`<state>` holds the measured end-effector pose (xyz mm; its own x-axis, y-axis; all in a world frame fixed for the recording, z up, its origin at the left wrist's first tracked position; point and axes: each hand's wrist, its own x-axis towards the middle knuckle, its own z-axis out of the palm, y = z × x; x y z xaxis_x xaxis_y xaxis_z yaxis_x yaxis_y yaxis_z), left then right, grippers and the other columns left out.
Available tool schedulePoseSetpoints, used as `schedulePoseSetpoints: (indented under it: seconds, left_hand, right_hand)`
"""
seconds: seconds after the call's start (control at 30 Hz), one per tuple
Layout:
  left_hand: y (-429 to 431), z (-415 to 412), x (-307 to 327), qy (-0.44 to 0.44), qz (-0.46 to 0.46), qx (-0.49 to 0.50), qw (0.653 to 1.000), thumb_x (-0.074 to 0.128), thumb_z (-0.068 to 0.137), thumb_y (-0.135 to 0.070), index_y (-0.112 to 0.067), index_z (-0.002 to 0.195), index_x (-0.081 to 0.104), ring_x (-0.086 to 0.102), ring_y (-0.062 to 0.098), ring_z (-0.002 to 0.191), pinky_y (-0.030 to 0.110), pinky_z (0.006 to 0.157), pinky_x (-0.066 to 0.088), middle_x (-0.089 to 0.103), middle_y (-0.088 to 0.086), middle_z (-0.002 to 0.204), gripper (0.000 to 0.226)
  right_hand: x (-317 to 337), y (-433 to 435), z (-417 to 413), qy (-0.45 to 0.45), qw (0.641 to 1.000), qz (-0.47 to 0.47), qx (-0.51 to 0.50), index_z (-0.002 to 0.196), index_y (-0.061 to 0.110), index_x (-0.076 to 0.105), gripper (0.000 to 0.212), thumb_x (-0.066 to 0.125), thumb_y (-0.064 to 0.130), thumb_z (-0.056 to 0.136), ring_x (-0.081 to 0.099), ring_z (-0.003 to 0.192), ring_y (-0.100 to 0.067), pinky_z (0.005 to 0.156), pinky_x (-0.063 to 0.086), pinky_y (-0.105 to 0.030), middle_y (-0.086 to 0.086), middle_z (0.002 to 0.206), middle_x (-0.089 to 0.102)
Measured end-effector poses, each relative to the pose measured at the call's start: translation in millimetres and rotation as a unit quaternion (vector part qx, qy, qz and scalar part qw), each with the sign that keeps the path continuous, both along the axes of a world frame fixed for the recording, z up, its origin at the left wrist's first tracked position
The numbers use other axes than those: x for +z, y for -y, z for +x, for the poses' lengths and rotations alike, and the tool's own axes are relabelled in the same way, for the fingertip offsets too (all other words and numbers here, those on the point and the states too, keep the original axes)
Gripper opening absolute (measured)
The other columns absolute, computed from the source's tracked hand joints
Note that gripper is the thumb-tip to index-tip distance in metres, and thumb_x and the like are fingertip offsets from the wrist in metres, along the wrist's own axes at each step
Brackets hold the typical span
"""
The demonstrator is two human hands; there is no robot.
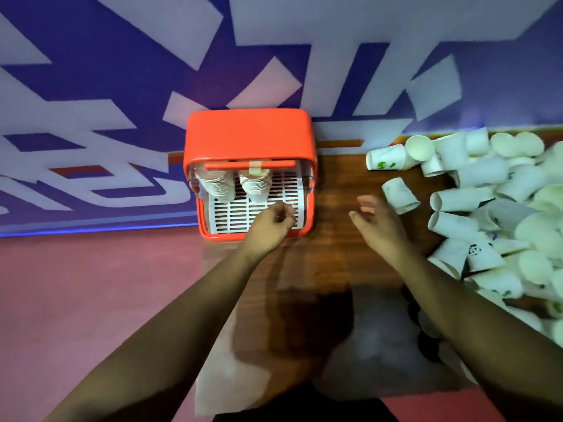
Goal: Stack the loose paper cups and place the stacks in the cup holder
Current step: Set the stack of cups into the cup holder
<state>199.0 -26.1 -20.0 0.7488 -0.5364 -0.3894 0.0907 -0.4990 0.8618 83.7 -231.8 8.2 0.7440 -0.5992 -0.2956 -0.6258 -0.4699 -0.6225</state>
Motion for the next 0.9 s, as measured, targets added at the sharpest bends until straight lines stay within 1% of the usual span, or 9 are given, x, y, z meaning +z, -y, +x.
schedulePoseSetpoints:
  seconds: [0.2, 0.27, 0.37, 0.5, 0.57, 0.67, 0.73, 0.8, 0.9]
  left_hand:
    - [89.5, -30.8, 8.4, 0.017, -0.005, -0.084, 0.996, 0.059, 0.095, -0.011, -0.013, 0.103, 0.065, 0.06, 0.013, 0.083, 0.027, 0.081, 0.046, 0.068, 0.005, 0.097, 0.01]
    - [117.0, -36.3, 11.6, 0.036, 0.02, -0.099, 0.994, 0.059, 0.096, -0.013, -0.01, 0.107, 0.066, 0.06, 0.014, 0.087, 0.022, 0.078, 0.044, 0.068, 0.006, 0.1, 0.013]
    - [154.8, -40.0, 14.9, 0.052, 0.07, -0.122, 0.989, 0.061, 0.096, -0.018, -0.01, 0.108, 0.066, 0.058, 0.014, 0.089, 0.018, 0.071, 0.037, 0.066, 0.002, 0.101, 0.015]
    - [199.8, -41.1, 5.6, -0.013, 0.101, -0.108, 0.989, 0.059, 0.097, -0.023, -0.011, 0.108, 0.067, 0.066, 0.023, 0.103, 0.034, 0.093, 0.051, 0.07, 0.006, 0.111, 0.018]
    - [219.5, -46.3, -1.7, -0.041, 0.09, -0.09, 0.991, 0.058, 0.097, -0.02, -0.006, 0.113, 0.066, 0.065, 0.026, 0.104, 0.032, 0.092, 0.051, 0.068, 0.01, 0.112, 0.022]
    - [240.8, -52.8, -21.5, -0.017, 0.117, -0.107, 0.987, 0.056, 0.099, -0.009, -0.004, 0.143, 0.045, 0.055, 0.029, 0.124, 0.027, 0.102, 0.046, 0.054, 0.014, 0.136, 0.045]
    - [248.8, -58.3, -29.4, -0.005, 0.126, -0.149, 0.981, 0.056, 0.097, -0.006, -0.008, 0.149, 0.037, 0.048, 0.023, 0.131, 0.02, 0.107, 0.04, 0.046, 0.006, 0.145, 0.056]
    - [255.6, -66.0, -28.1, -0.024, 0.094, -0.181, 0.979, 0.062, 0.088, -0.012, -0.013, 0.147, 0.039, 0.049, 0.013, 0.12, 0.012, 0.095, 0.041, 0.047, -0.003, 0.133, 0.063]
    - [252.1, -75.5, -33.7, -0.006, 0.092, -0.194, 0.977, 0.066, 0.09, -0.002, -0.016, 0.15, 0.038, 0.052, 0.015, 0.12, 0.013, 0.1, 0.045, 0.05, -0.001, 0.132, 0.067]
  right_hand:
    - [3.7, 91.0, -44.9, -0.019, 0.997, -0.061, -0.053, 0.129, 0.011, 0.054, 0.042, 0.061, 0.025, 0.09, 0.055, 0.119, -0.026, 0.095, 0.046, -0.035, -0.012, 0.13, 0.058]
    - [-1.3, 117.3, -48.3, -0.024, 0.997, -0.069, -0.038, 0.127, 0.009, 0.055, 0.04, 0.06, 0.022, 0.09, 0.055, 0.116, -0.027, 0.087, 0.043, -0.03, -0.012, 0.127, 0.059]
    - [-14.0, 148.6, -46.3, -0.017, 0.998, -0.061, -0.027, 0.129, 0.008, 0.054, 0.042, 0.06, 0.022, 0.09, 0.054, 0.118, -0.027, 0.091, 0.042, -0.032, -0.012, 0.128, 0.057]
    - [-34.9, 174.0, -39.2, -0.042, 0.998, -0.035, 0.012, 0.134, 0.009, 0.048, 0.046, 0.058, 0.028, 0.093, 0.051, 0.122, -0.026, 0.096, 0.043, -0.034, -0.011, 0.135, 0.05]
    - [-44.6, 183.7, -34.5, -0.051, 0.998, -0.029, 0.034, 0.134, 0.008, 0.047, 0.046, 0.055, 0.029, 0.094, 0.051, 0.122, -0.028, 0.097, 0.043, -0.037, -0.012, 0.136, 0.049]
    - [-59.9, 195.1, -29.9, -0.073, 0.995, -0.029, 0.056, 0.131, 0.006, 0.048, 0.044, 0.051, 0.031, 0.096, 0.052, 0.119, -0.031, 0.096, 0.041, -0.037, -0.015, 0.133, 0.052]
    - [-69.5, 199.9, -29.5, -0.086, 0.995, 0.014, 0.054, 0.13, 0.006, 0.048, 0.044, 0.051, 0.033, 0.095, 0.054, 0.116, -0.032, 0.089, 0.043, -0.035, -0.015, 0.128, 0.056]
    - [-76.7, 203.2, -30.3, -0.077, 0.993, 0.091, 0.024, 0.128, 0.007, 0.05, 0.046, 0.055, 0.035, 0.092, 0.058, 0.111, -0.031, 0.085, 0.044, -0.032, -0.013, 0.124, 0.059]
    - [-79.8, 205.4, -34.8, -0.047, 0.976, 0.207, -0.048, 0.121, 0.011, 0.056, 0.051, 0.059, 0.047, 0.086, 0.063, 0.099, -0.027, 0.086, 0.055, -0.043, -0.008, 0.117, 0.062]
